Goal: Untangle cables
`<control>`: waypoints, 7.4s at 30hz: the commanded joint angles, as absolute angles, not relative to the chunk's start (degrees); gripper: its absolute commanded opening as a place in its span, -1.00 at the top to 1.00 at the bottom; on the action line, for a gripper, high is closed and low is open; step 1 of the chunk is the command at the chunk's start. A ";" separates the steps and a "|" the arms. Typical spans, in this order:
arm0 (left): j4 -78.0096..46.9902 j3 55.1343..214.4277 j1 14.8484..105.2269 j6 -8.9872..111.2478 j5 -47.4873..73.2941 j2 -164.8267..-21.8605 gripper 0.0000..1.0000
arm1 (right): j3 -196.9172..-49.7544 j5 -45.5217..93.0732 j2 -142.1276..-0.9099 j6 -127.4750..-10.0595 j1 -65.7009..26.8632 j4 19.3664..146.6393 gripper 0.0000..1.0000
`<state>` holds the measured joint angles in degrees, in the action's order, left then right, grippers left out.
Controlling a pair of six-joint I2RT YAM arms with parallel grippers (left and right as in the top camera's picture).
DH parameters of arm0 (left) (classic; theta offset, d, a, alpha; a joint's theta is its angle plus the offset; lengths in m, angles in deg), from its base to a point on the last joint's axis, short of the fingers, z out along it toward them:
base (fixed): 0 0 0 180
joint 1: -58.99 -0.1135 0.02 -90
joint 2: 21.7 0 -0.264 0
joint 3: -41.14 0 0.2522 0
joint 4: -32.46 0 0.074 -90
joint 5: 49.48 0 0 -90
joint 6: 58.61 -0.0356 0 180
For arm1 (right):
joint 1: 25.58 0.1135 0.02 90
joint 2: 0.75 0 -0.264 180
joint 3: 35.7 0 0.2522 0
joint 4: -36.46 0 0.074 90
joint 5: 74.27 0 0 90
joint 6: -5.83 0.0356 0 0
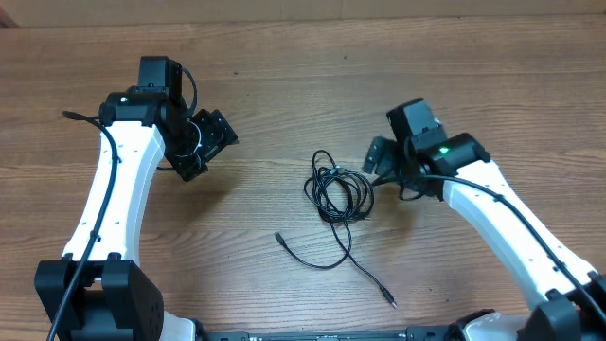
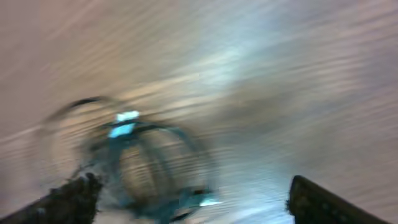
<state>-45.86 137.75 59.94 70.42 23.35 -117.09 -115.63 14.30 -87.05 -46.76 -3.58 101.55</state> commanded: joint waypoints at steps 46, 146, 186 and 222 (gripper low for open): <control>-45.53 137.23 60.09 70.42 28.95 -116.09 -1.00 | -116.88 7.79 -96.53 -68.57 27.10 91.98 -0.33; -47.19 130.50 93.56 110.31 33.01 -116.09 -0.79 | -130.54 7.39 -60.01 -59.94 13.27 113.90 -1.00; -46.80 130.87 78.61 65.06 37.47 -115.69 0.89 | -130.54 6.34 -59.01 -60.11 13.29 124.45 -1.00; -25.31 106.37 88.70 150.72 45.36 -116.46 0.21 | -130.54 6.30 -62.50 -60.13 13.29 124.19 -1.00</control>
